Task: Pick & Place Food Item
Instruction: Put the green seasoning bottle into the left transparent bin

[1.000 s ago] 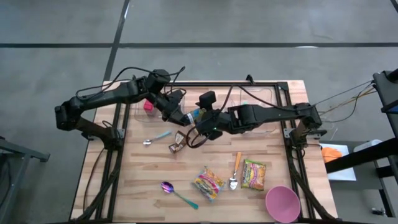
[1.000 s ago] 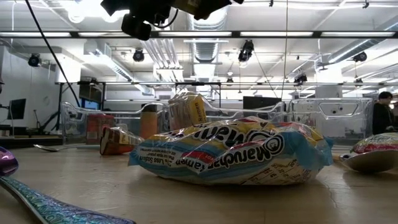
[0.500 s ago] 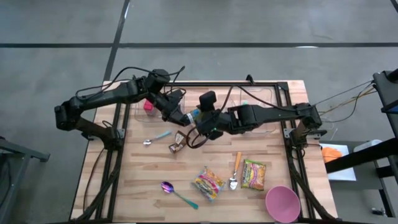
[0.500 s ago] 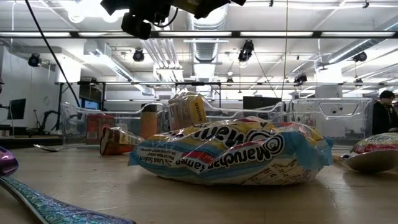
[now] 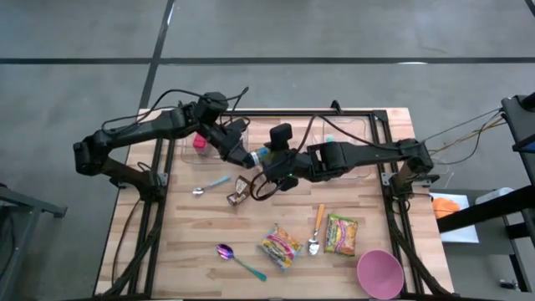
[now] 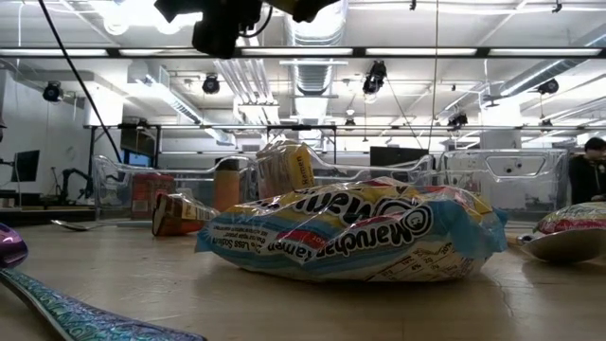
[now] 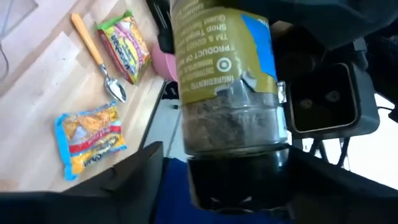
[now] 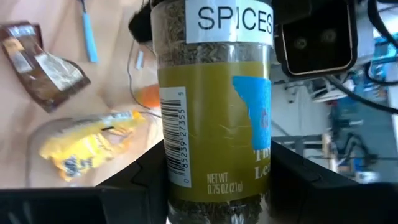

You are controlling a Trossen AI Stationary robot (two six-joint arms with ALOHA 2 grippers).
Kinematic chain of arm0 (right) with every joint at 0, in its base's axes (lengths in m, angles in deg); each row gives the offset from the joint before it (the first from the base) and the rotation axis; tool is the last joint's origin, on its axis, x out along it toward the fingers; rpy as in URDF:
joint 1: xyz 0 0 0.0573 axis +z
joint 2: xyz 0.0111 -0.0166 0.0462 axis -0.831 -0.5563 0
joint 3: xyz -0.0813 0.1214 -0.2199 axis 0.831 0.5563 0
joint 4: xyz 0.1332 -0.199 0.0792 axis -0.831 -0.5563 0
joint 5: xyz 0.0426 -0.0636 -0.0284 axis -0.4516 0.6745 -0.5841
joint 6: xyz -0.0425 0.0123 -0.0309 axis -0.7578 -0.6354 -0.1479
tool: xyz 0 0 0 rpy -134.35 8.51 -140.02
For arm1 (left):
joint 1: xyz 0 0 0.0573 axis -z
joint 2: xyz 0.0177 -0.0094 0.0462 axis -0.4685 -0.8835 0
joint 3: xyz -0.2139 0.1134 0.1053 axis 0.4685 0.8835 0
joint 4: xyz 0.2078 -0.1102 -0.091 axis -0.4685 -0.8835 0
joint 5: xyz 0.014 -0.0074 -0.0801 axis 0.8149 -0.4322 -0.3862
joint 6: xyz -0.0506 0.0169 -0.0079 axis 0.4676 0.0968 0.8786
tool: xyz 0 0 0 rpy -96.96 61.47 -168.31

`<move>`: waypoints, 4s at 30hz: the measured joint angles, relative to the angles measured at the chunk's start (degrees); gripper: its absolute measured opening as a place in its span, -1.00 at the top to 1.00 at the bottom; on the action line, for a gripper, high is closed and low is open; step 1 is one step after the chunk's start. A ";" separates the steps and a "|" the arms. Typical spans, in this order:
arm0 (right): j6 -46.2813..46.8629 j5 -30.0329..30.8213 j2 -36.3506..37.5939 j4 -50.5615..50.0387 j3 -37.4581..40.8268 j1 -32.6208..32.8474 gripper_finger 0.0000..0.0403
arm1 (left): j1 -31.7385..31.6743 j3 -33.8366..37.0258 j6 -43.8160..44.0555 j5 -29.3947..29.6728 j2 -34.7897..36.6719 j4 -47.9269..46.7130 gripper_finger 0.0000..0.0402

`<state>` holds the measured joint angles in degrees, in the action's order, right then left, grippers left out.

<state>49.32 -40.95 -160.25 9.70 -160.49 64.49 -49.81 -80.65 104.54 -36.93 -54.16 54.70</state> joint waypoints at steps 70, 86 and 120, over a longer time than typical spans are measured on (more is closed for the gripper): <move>39.04 -9.25 11.94 17.98 0.07 -2.04 0.26 | 8.85 -7.32 -48.58 35.30 1.55 37.89 -0.45; 39.80 -14.34 9.00 19.47 0.28 -2.49 0.27 | 8.81 -7.34 -46.83 34.91 1.44 39.76 -0.45; 38.76 -18.03 8.87 21.70 0.28 -2.47 0.24 | 8.55 -7.39 -45.58 29.52 1.49 38.53 -0.02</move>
<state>88.08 -58.98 -151.38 31.39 -160.21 62.02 -41.26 -88.03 58.96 -7.41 -52.67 93.23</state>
